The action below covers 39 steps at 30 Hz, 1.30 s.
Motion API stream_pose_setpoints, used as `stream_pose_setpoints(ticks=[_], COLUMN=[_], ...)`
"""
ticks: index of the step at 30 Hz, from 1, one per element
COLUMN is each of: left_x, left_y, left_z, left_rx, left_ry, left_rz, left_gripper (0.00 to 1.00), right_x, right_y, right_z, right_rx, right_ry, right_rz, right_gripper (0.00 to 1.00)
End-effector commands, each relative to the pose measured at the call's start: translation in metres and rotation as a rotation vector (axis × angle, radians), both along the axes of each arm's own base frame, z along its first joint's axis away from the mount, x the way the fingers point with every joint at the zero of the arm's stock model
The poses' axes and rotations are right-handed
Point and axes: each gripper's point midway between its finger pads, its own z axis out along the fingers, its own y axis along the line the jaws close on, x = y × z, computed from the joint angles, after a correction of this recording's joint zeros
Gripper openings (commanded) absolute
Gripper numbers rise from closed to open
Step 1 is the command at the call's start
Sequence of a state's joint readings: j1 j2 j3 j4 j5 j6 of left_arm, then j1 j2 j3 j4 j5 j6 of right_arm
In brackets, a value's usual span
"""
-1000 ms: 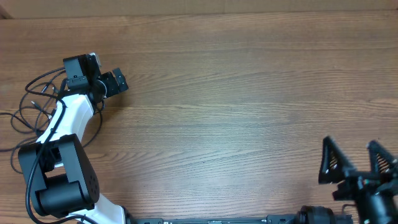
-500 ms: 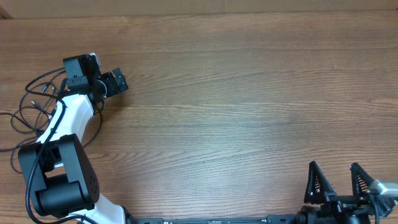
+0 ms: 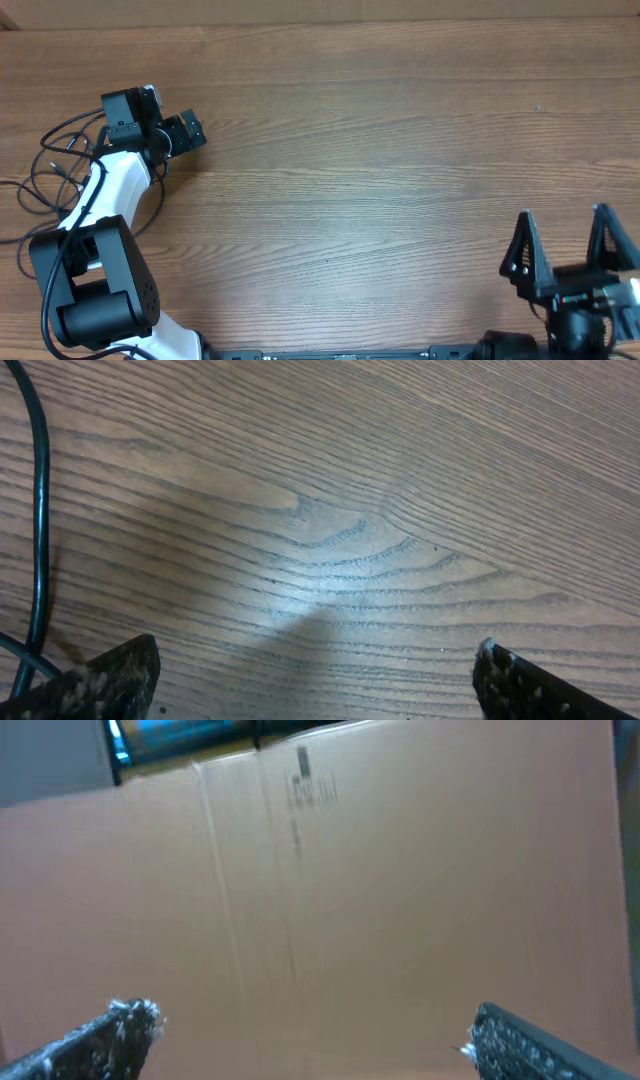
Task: Untangle cables
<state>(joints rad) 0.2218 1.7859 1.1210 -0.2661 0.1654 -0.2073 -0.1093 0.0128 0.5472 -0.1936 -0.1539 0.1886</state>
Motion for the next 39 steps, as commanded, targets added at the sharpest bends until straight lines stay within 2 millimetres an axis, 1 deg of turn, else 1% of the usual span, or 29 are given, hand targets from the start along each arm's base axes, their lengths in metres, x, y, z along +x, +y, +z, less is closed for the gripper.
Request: stream_pose_setpoints(ticks=[1,4,7,11,14,19,20,21,22,25,27,29,31,32,33,39], left_x=[0.003,0.003,0.003,0.003,0.003,0.003,0.003,0.003,0.003,0.003,0.003,0.003,0.003,0.003,0.003,0.003], left_y=[-0.006,-0.006,-0.006,-0.006,-0.006,-0.006,-0.006,-0.006,-0.006,-0.006,-0.006,-0.006,-0.006,-0.006,-0.006,-0.006], left_z=[0.007,0.007,0.007,0.007,0.007,0.007,0.007,0.007,0.007,0.007,0.007,0.007,0.007,0.007,0.007,0.007], left_rx=[-0.005,-0.005,-0.005,-0.005,-0.005,-0.005,-0.005,-0.005,-0.005,-0.005,-0.005,-0.005,-0.005,-0.005,-0.005,-0.005], left_ry=[-0.018,-0.018,-0.018,-0.018,-0.018,-0.018,-0.018,-0.018,-0.018,-0.018,-0.018,-0.018,-0.018,-0.018,-0.018,-0.018], left_rz=[-0.021,-0.021,-0.021,-0.021,-0.021,-0.021,-0.021,-0.021,-0.021,-0.021,-0.021,-0.021,-0.021,-0.021,-0.021,-0.021], left_gripper=[1.0,1.0,1.0,1.0,0.99,1.0,1.0,0.99,0.99,0.99,0.99,1.0,0.99,1.0,1.0,1.0], right_x=[0.02,0.035,0.045,0.056,0.062,0.072,0.075,0.076,0.077,0.078,0.08,0.082,0.083,0.083,0.083,0.083], right_y=[-0.002,-0.004,-0.005,-0.006,-0.007,-0.008,-0.008,-0.009,-0.008,-0.008,-0.009,-0.009,-0.009,-0.009,-0.01,-0.009], right_z=[-0.03,-0.052,-0.068,-0.091,-0.109,-0.141,-0.151,-0.156,-0.16,-0.165,-0.175,-0.191,-0.211,-0.214,-0.212,-0.214], right_rx=[0.005,0.007,0.005,0.003,0.005,0.012,0.016,0.019,0.02,0.023,0.027,0.034,0.043,0.045,0.044,0.044], right_ry=[0.037,0.058,0.035,0.014,0.033,0.101,0.141,0.163,0.182,0.202,0.243,0.309,0.392,0.405,0.394,0.403], right_rz=[-0.001,-0.001,-0.001,-0.001,-0.001,-0.001,0.0,-0.002,0.0,0.0,0.0,0.0,0.0,-0.004,-0.004,-0.001], right_gripper=[1.0,1.0,1.0,1.0,1.0,1.0,1.0,1.0,1.0,1.0,1.0,1.0,1.0,1.0,1.0,1.0])
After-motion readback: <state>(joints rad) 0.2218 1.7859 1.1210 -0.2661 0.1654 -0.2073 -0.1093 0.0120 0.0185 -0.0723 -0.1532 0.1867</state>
